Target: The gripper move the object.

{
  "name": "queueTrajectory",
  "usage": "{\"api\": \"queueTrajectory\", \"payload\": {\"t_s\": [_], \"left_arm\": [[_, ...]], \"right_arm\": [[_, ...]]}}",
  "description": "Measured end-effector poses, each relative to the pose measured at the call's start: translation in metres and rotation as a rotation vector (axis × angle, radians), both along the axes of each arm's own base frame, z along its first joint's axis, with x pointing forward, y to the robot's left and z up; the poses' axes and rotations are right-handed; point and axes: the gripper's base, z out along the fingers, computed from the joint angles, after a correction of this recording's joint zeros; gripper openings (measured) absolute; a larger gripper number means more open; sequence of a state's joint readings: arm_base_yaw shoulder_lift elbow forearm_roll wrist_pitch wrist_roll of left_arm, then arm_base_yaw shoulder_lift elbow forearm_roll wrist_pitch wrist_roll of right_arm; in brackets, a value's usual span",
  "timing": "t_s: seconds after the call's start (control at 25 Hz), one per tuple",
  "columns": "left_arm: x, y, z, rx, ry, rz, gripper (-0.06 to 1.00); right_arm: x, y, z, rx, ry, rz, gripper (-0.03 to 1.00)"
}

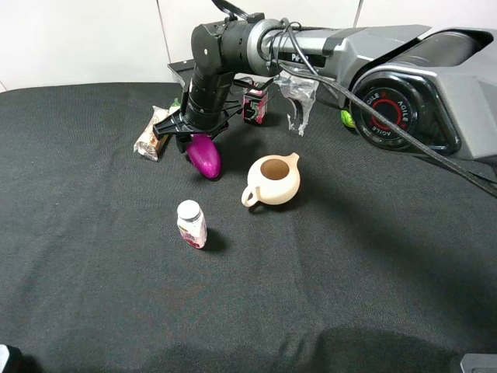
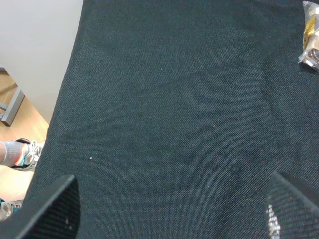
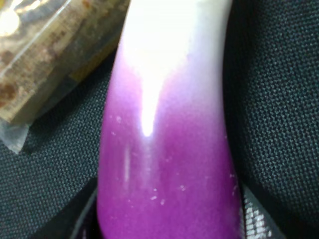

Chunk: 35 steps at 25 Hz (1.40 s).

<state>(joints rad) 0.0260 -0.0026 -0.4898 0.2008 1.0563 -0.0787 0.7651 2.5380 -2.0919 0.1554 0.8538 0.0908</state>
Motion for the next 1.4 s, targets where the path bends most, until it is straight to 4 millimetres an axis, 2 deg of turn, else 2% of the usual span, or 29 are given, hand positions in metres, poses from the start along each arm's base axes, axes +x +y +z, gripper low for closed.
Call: {"api": "queueTrajectory", "payload": {"t_s": [0.28,0.4,0.52,0.64,1.2,1.4], "left_arm": [[0.000,0.000,0.000,0.000,0.000,0.000,0.79],[0.000,0.000,0.000,0.000,0.000,0.000,0.79],[0.000,0.000,0.000,0.000,0.000,0.000,0.79],[0.000,0.000,0.000,0.000,0.000,0.000,0.79],[0.000,0.000,0.000,0.000,0.000,0.000,0.79],[0.000,0.000,0.000,0.000,0.000,0.000,0.79]], "right_arm": [[0.000,0.000,0.000,0.000,0.000,0.000,0.41],[0.000,0.000,0.000,0.002,-0.002,0.000,0.50],[0.000,0.000,0.000,0.002,-0.003,-0.001,0.62],[0.000,0.000,0.000,0.002,-0.003,-0.001,0.68],[0.000,0.000,0.000,-0.002,0.002,0.001,0.69],[-0.002,-0.003,0.014,-0.018,0.004,0.011,0.69]]}}
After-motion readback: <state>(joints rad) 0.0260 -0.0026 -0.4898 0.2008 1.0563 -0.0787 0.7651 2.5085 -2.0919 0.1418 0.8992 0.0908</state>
